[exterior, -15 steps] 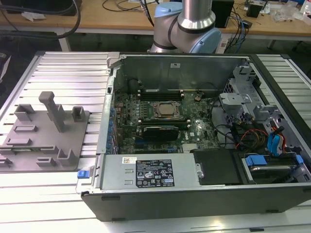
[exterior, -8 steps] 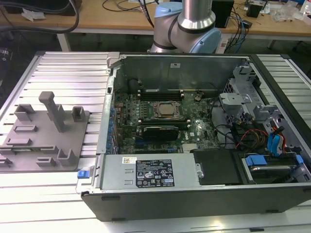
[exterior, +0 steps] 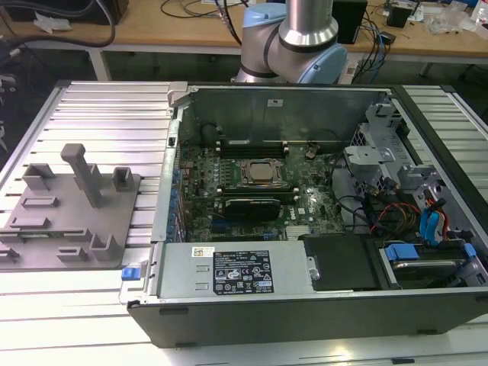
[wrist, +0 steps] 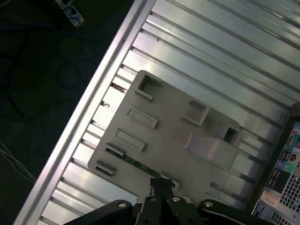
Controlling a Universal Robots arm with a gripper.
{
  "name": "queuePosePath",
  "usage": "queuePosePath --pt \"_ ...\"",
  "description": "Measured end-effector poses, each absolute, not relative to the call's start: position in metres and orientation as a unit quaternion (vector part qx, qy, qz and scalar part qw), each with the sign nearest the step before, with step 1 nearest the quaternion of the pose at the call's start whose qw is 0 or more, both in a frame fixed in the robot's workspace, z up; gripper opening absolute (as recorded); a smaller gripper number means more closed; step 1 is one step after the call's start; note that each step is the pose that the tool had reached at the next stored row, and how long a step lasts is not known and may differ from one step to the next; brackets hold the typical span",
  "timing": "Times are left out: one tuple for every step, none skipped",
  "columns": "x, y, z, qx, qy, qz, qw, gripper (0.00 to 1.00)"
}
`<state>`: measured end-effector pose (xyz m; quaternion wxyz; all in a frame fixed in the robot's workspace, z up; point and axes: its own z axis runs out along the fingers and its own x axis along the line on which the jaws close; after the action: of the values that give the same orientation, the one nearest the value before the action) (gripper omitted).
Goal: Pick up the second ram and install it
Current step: 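Pick up the second ram and move it above second insertion slot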
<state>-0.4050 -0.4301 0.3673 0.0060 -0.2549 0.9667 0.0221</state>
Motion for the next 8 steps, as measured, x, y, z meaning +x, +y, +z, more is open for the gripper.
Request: queuePosePath --pt "-0.4050 -0.4301 0.3666 -0.273 0.962 0.022 0.006 0.08" --pt "-0.4050 -0.4301 0.3661 -0.286 0.958 0.022 0.005 0.08" --pt "-0.4050 -0.4301 0.3656 -0.303 0.953 0.022 0.005 0.08" --pt "-0.4050 -0.4301 0.3651 -0.318 0.948 0.022 0.004 0.08" --pt "-0.4050 -0.4301 0.3644 -0.337 0.941 0.022 0.004 0.08" --pt "-0.4050 -0.4301 0.3637 -0.354 0.935 0.022 0.003 0.08" --pt "-0.4050 -0.4301 0.3634 -0.362 0.932 0.022 0.003 0.08" --pt "-0.4050 -0.4301 0.3630 -0.374 0.927 0.022 0.003 0.08"
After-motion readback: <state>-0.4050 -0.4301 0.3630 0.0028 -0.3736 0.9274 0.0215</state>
